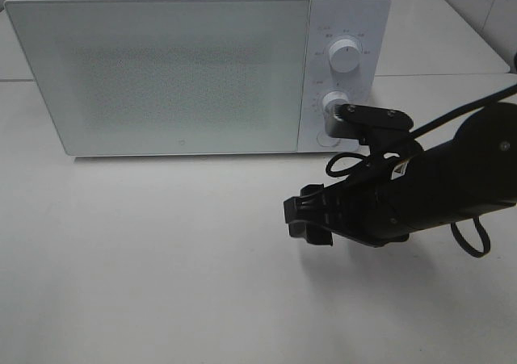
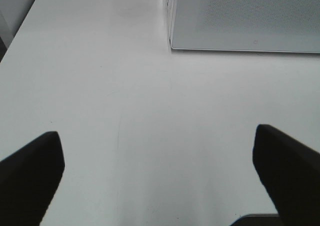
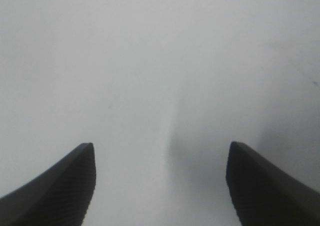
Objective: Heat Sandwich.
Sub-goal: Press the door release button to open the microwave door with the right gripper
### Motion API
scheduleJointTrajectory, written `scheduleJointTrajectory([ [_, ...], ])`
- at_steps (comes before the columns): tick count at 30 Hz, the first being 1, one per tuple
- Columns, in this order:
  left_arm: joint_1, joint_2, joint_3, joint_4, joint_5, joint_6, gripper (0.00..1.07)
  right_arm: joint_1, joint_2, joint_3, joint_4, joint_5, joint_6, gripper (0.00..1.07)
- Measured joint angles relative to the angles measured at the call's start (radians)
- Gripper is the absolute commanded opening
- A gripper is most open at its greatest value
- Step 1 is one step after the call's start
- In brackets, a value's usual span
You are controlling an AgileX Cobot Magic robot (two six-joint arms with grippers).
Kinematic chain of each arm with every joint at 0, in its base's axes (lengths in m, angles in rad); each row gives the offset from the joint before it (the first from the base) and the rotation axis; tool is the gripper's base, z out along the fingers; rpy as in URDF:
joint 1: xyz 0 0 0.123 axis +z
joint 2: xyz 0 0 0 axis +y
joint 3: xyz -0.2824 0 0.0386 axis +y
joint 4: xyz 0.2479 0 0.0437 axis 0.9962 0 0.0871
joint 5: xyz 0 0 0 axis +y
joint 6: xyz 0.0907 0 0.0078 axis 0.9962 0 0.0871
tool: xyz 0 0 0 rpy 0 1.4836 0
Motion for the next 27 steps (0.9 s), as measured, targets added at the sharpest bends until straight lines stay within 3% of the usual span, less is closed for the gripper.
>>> scheduleJointTrajectory([
  [12,0.000,0.000,0.000,0.000,0.000,0.000,0.98,0.000,-0.128,-0.121,-0.257,0.445,-0.073,0.72],
  [27,0.000,0.000,0.000,0.000,0.000,0.000,0.98,0.000,-0.473,-0.127,-0.278,0.704,-0.073,0.72],
])
